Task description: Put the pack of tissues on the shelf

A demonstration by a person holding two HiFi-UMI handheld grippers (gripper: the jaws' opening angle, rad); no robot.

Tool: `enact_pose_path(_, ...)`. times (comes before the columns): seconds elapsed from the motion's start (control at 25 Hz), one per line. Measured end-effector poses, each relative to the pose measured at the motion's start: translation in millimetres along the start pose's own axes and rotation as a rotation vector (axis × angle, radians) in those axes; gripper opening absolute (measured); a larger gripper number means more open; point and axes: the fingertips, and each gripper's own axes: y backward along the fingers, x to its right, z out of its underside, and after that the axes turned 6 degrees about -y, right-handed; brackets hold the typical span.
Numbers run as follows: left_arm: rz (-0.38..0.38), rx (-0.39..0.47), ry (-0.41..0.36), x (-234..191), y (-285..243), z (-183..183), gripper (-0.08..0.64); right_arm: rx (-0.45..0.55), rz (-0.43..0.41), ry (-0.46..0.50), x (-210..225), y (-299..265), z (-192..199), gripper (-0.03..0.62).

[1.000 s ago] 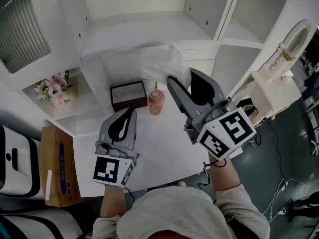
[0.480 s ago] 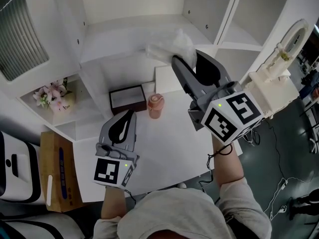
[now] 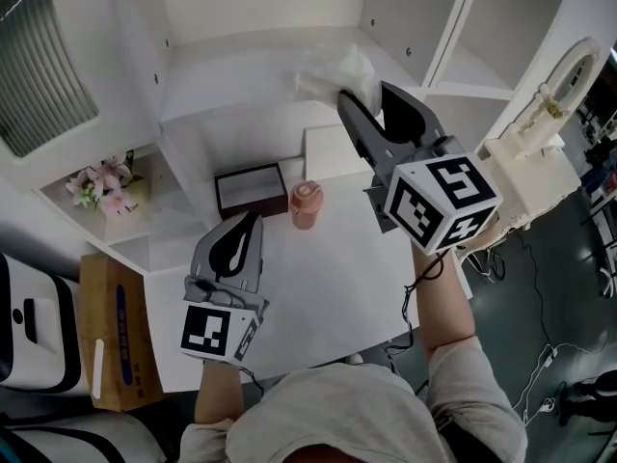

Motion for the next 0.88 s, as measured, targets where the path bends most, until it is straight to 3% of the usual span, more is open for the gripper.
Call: enact_pose_path(0.88, -0.042, 0.003, 0.017, -26, 8, 7, 0.0, -0.117, 0.074, 0.013, 26, -50, 11, 0.172)
